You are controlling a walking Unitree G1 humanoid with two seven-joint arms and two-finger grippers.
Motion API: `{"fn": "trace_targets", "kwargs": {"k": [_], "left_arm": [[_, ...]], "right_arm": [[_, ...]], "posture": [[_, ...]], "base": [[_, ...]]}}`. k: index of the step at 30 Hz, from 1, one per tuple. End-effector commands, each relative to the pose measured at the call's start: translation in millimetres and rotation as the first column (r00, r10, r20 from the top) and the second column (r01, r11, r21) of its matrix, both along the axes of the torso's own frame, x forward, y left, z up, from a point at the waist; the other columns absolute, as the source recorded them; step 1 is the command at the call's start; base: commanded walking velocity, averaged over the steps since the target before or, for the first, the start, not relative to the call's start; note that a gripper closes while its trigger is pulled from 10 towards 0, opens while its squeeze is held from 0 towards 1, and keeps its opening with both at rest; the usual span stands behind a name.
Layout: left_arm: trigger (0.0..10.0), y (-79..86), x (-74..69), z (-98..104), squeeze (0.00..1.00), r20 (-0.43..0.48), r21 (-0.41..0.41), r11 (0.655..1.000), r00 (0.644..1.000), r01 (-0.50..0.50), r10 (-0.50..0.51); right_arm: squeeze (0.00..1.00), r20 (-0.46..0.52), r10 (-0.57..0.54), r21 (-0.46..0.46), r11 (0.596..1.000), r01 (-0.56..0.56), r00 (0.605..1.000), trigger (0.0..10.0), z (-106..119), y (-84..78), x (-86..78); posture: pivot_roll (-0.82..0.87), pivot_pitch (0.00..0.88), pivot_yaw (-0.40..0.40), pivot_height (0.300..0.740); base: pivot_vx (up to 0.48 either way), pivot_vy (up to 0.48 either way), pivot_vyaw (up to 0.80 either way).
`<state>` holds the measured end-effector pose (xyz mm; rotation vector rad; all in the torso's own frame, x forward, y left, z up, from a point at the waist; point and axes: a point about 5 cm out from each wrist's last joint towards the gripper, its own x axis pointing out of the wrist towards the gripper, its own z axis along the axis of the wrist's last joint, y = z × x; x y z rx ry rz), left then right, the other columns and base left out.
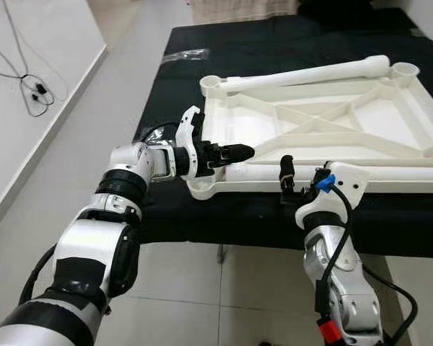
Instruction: Building children table
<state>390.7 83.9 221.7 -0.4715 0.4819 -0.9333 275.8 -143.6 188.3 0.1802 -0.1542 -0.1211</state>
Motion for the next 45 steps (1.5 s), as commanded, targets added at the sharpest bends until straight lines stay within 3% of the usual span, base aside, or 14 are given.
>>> {"fn": "trace_targets", "kwargs": {"k": [1,13,29,45], "left_arm": [[10.0,4.5,0.1,-4,0.00,-0.013,0.025,1.000,1.000,-0.003,0.003],[10.0,6.2,-0.6,-6,0.00,-0.049,-0.002,1.000,0.999,-0.004,0.004],[10.0,-12.9,-0.9,-5,0.00,-0.044,-0.067,0.998,0.999,0.019,-0.022],[10.0,-21.9,-2.6,-14,0.00,-0.073,-0.091,0.996,0.997,0.012,-0.018]], "right_arm": [[0.00,0.001,0.012,0.023,1.000,-0.012,1.000,10.0,0,5.1,-0.1],[0.00,0.002,0.013,0.026,1.000,-0.013,1.000,10.0,1,6.6,1.2],[0.00,0.008,-0.003,0.024,1.000,0.003,1.000,10.0,5,3.1,-4.7],[0.00,0.018,-0.031,0.030,0.999,0.030,0.999,10.0,14,-1.9,-10.9]], "posture": [[0.15,0.148,0.091,0.740],[0.14,0.147,0.093,0.740],[0.12,0.168,0.110,0.740],[0.09,0.199,0.131,0.740]], "base": [[0.000,0.000,0.00],[0.000,0.000,0.00],[0.000,0.000,0.00],[0.000,0.000,0.00]]}}
